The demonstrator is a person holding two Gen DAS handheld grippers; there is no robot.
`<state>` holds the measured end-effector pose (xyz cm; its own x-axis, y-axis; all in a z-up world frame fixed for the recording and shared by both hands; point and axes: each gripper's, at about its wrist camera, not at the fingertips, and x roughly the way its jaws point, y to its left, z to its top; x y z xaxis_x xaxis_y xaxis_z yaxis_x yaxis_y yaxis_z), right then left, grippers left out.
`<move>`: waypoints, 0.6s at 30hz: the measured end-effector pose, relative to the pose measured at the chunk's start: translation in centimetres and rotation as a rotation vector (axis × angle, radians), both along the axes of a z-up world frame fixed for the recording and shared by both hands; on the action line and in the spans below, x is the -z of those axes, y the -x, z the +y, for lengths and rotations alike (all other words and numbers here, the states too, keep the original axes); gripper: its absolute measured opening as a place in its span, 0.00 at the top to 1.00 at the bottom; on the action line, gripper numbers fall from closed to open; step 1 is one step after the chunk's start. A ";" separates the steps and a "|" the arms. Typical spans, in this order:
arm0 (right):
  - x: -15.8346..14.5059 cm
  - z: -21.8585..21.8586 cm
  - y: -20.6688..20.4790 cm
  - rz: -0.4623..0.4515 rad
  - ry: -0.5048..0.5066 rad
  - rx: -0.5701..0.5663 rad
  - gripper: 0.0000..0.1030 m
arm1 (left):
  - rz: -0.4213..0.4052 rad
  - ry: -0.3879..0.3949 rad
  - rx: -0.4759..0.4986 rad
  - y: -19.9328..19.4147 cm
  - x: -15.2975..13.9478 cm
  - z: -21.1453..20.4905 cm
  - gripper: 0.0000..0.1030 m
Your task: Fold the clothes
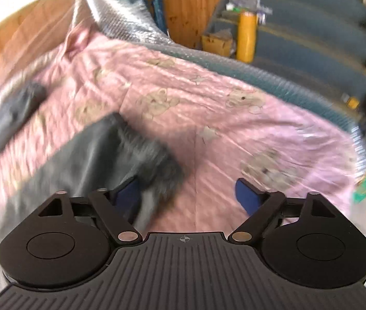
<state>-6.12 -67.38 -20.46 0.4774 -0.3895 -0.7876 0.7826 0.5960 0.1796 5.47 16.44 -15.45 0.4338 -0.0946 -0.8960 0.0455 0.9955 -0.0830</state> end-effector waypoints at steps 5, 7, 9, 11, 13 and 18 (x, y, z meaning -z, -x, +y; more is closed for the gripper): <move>-0.5 -2.6 -0.5 -0.100 -0.105 -0.114 0.91 | 0.028 -0.081 0.007 0.0 2.0 -1.3 0.56; -2.8 -2.5 -0.3 -0.068 -0.021 -0.157 0.92 | 0.048 -0.096 0.004 -0.2 1.9 -1.3 0.56; -2.9 -1.8 -1.5 0.109 0.071 -0.243 0.92 | 0.063 -0.106 0.008 -0.2 1.8 -1.4 0.56; -1.8 -0.8 -2.7 0.303 0.147 -0.328 0.91 | 0.065 -0.114 0.020 -0.3 1.8 -1.4 0.55; 0.4 0.1 -3.4 0.452 0.181 -0.386 0.86 | 0.070 -0.116 0.032 -0.5 1.8 -1.4 0.55; -4.7 4.9 -2.5 0.389 0.438 -0.188 0.42 | -0.015 -0.067 0.014 -0.1 -0.9 -1.0 0.58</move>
